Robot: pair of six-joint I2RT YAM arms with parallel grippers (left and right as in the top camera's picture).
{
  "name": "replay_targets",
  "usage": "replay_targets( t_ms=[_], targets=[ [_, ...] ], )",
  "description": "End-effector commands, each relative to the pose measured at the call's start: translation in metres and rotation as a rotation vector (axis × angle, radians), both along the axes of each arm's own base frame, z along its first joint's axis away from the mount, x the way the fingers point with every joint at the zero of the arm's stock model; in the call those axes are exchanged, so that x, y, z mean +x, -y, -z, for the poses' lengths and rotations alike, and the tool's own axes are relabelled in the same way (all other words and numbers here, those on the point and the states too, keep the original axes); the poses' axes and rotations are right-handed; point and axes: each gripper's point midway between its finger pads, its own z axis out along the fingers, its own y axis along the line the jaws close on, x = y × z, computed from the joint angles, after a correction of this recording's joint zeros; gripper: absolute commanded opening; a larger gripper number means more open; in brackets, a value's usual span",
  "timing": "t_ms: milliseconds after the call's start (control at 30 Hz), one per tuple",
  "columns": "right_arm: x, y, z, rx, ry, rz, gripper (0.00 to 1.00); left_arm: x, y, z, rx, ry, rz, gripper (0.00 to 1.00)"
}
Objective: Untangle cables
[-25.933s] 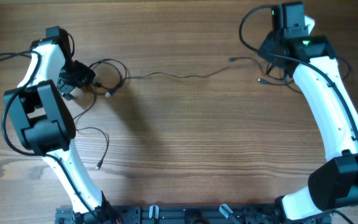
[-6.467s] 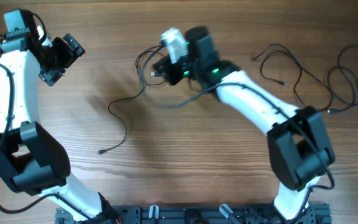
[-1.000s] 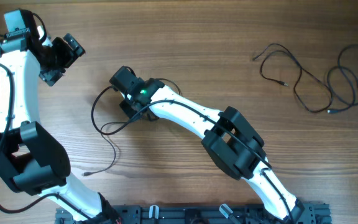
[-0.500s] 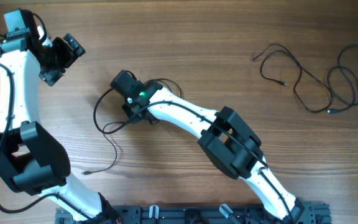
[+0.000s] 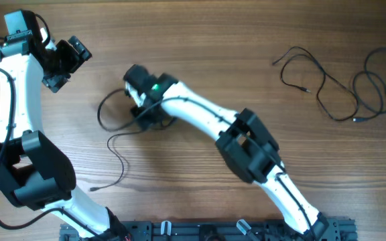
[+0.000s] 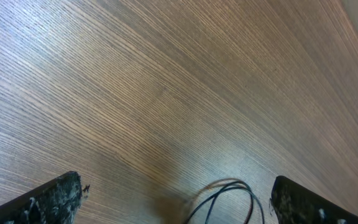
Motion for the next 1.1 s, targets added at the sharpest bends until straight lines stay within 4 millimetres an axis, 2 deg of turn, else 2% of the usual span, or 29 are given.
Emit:
replay_targets(
  t_ms=[0, 167, 367, 433, 533, 667, 733, 833, 933, 1067],
  targets=[
    [0.005, -0.005, -0.071, 0.428, -0.305, -0.075, 0.04, 0.000, 0.003, 0.008, -0.014, -0.017, 0.004, 1.00],
    [0.029, 0.028, -0.120, 0.717, -0.411, -0.124, 0.05, 0.000, 0.003, 0.008, -0.014, -0.017, 0.004, 1.00],
    [0.056, 0.063, -0.165, 0.980, -0.424, -0.187, 0.05, 0.000, 0.003, 0.008, -0.015, -0.016, 0.004, 1.00],
    [0.062, 0.071, -0.173, 1.020, -0.428, -0.195, 0.04, 0.007, 0.000, 0.005, -0.004, 0.017, 0.004, 1.00],
    [0.068, 0.076, -0.173, 1.023, -0.418, -0.184, 0.05, 0.017, -0.002, 0.000, 0.009, 0.061, 0.004, 1.00],
    [0.070, 0.076, -0.178, 1.019, -0.385, -0.188, 0.05, 0.017, -0.003, 0.000, 0.010, 0.063, 0.004, 1.00],
    [0.075, 0.074, -0.178, 0.959, -0.332, -0.154, 0.04, 0.017, -0.002, 0.000, 0.007, 0.062, 0.005, 1.00],
    [0.085, 0.073, -0.183, 0.867, -0.202, -0.107, 0.05, 0.004, 0.020, 0.002, -0.106, 0.016, 0.045, 1.00],
    [0.096, 0.079, -0.204, 0.788, -0.042, -0.061, 0.04, 0.007, 0.043, -0.010, -0.217, 0.093, 0.190, 1.00],
    [0.121, 0.111, -0.251, 0.697, 0.201, 0.045, 0.04, 0.011, 0.045, -0.031, -0.331, 0.184, 0.214, 1.00]
  ],
)
